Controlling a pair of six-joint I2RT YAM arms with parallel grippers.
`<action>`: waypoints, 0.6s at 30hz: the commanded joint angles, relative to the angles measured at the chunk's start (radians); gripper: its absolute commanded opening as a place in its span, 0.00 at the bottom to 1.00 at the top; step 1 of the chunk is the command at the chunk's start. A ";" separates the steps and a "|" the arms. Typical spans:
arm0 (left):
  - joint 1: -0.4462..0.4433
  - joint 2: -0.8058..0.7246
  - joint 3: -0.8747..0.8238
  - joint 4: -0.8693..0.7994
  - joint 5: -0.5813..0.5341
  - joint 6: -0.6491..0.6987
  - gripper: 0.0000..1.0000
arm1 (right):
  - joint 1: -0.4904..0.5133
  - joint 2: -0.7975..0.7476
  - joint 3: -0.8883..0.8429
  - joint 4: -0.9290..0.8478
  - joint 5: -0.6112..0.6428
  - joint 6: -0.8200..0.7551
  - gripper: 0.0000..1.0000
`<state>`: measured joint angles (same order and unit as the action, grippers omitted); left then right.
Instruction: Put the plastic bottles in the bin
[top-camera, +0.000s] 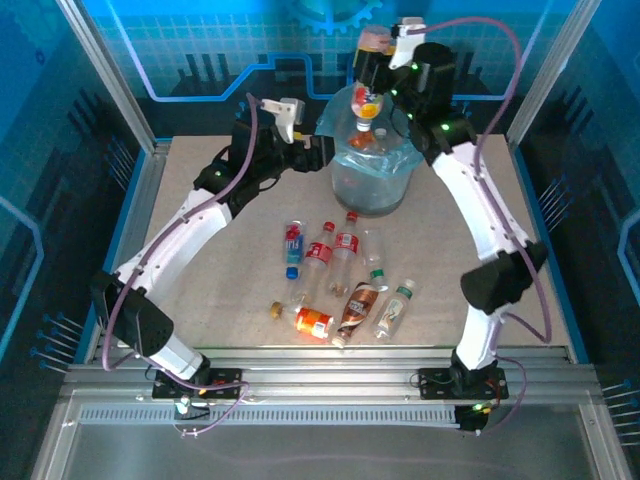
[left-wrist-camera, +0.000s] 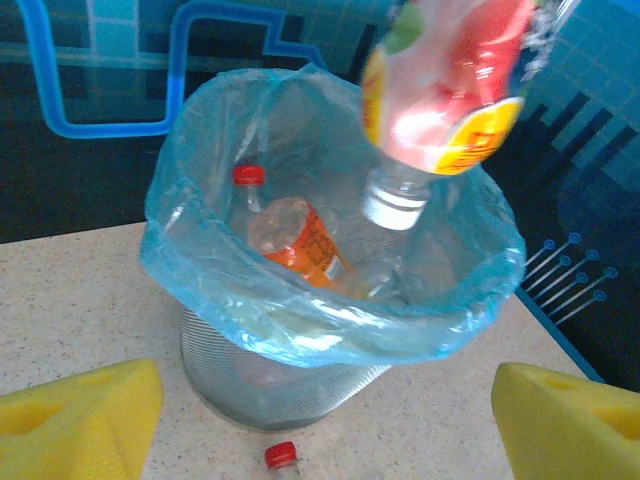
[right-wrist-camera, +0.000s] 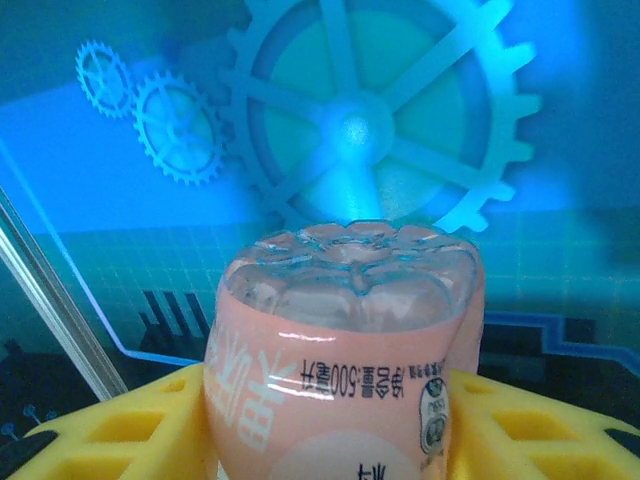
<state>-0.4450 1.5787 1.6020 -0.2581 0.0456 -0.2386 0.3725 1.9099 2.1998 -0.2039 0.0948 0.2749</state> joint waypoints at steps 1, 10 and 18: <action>0.042 0.025 0.040 -0.018 0.037 -0.023 0.87 | 0.014 0.105 0.119 0.018 -0.049 -0.014 0.53; 0.108 0.079 0.034 -0.017 0.069 -0.035 0.87 | 0.004 0.264 -0.002 0.167 -0.089 0.002 0.59; 0.116 0.106 0.030 0.007 0.083 -0.033 0.86 | -0.039 0.212 -0.326 0.426 -0.147 0.091 0.70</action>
<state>-0.3370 1.6798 1.6077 -0.2573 0.0967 -0.2634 0.3511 2.1468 1.9415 0.0513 -0.0189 0.3309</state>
